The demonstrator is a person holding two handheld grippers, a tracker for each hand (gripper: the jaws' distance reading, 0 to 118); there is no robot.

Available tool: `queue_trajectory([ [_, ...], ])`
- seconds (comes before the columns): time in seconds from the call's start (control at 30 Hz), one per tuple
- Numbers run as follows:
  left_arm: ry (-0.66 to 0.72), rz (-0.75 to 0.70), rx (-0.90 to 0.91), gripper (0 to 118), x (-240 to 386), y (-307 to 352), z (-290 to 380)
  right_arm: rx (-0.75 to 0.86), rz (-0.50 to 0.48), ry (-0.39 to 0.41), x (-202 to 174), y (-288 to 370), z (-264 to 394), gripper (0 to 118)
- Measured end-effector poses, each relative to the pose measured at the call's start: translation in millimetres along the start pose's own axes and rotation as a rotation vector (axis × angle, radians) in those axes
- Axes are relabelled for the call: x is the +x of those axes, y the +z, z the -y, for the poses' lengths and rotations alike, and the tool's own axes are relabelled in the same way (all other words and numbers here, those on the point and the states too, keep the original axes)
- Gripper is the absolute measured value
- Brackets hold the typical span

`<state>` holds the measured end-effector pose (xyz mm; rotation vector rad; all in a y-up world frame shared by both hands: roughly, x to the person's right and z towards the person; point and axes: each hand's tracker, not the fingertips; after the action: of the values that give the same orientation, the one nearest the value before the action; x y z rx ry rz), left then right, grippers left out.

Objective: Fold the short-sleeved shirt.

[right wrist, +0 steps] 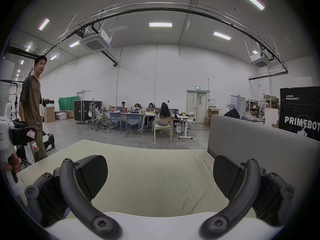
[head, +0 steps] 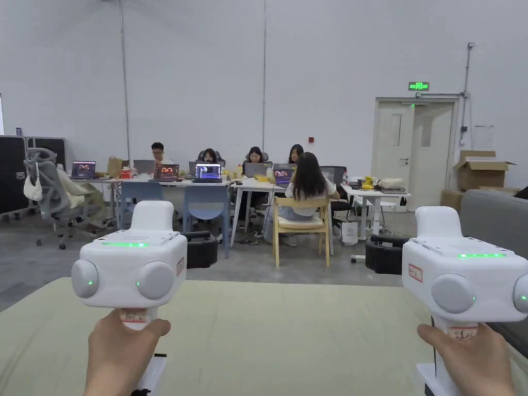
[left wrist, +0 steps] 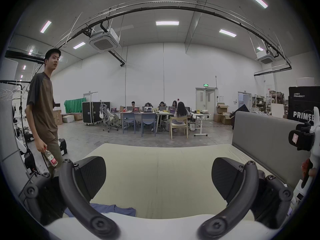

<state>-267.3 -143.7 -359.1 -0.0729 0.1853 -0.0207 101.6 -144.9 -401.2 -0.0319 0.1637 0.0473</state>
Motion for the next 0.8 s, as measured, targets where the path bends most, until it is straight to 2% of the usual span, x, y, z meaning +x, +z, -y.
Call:
queue_trajectory([
  [0.3,-0.018,-0.008,0.001,118,-1.9,-2.1,0.1,-0.003,-0.002,-0.028,2.3,-3.4,2.2,118],
  [0.8,-0.013,0.001,-0.001,118,2.2,-1.1,0.1,0.004,0.001,-0.019,4.1,-5.2,2.1,118],
])
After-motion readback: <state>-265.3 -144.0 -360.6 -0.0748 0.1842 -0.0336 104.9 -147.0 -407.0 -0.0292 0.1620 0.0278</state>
